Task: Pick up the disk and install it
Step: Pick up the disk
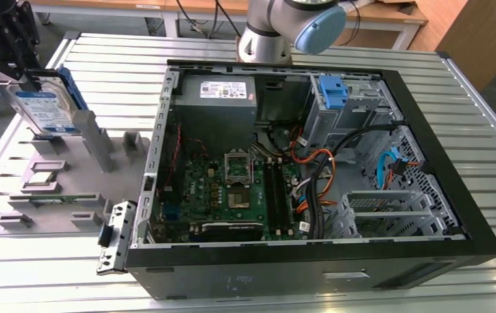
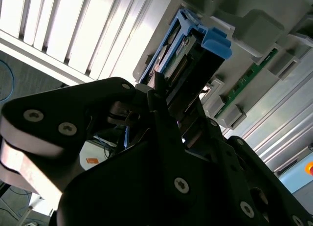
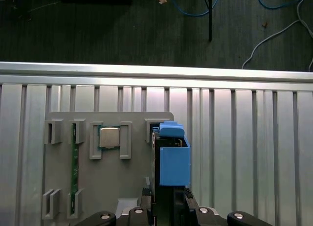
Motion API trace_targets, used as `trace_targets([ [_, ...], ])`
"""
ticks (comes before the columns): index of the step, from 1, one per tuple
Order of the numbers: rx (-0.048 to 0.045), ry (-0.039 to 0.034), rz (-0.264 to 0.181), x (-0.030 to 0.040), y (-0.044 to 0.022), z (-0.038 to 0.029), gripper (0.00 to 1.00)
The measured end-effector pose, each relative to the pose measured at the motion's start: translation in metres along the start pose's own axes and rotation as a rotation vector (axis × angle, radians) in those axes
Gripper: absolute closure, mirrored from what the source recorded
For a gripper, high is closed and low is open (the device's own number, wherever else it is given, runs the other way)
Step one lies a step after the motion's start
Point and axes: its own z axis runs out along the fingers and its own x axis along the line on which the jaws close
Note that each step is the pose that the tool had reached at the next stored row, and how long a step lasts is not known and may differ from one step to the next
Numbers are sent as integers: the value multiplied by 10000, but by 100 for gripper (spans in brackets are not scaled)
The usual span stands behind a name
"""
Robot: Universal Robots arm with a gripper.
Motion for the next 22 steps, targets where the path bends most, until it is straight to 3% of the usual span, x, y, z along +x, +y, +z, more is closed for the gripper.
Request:
trace_targets([
  [22,-1,0,0,-8,4,-86,65],
])
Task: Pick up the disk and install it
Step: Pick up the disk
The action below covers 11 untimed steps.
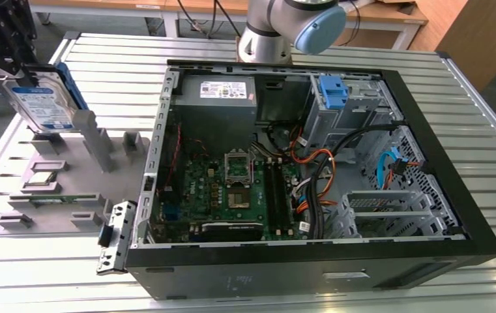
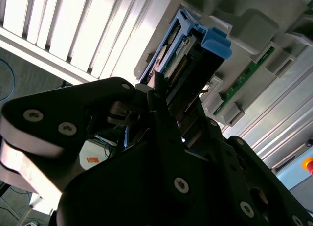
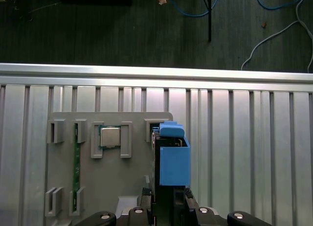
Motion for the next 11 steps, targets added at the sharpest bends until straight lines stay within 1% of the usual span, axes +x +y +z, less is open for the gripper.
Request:
trace_targets([
  [11,2,-1,0,-2,1,-23,65],
])
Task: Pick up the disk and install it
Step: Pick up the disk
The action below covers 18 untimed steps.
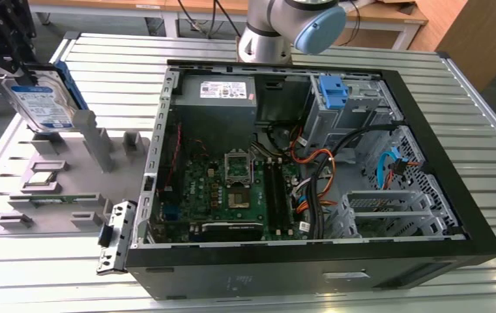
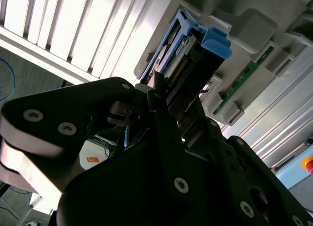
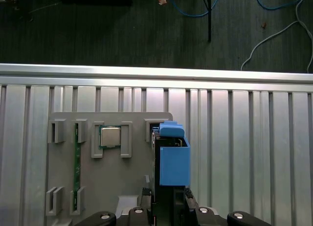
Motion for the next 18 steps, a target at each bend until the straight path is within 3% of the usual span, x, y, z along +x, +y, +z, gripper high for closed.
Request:
trace_targets([
  [18,-1,0,0,-6,3,-65,65],
])
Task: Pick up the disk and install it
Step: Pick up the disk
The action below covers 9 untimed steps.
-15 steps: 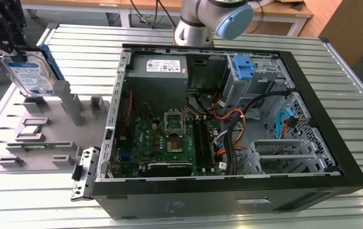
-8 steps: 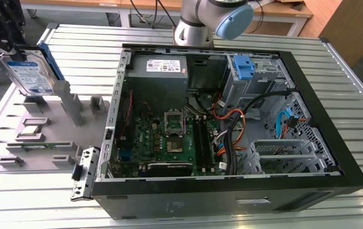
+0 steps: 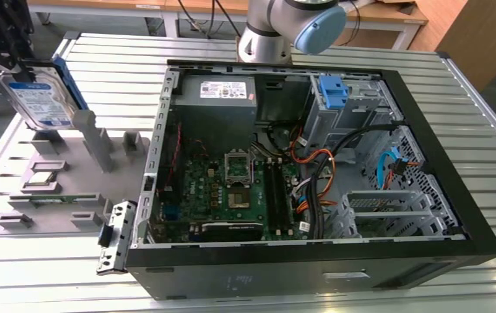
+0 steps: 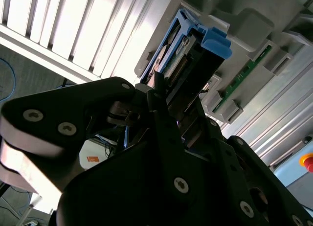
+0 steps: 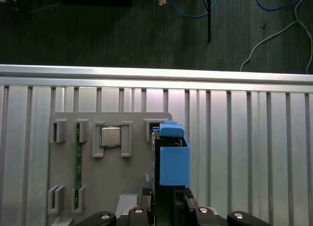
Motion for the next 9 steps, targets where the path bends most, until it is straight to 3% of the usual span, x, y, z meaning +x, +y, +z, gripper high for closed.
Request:
trace_targets([
  [9,-1,0,0,-2,0,-15,65],
])
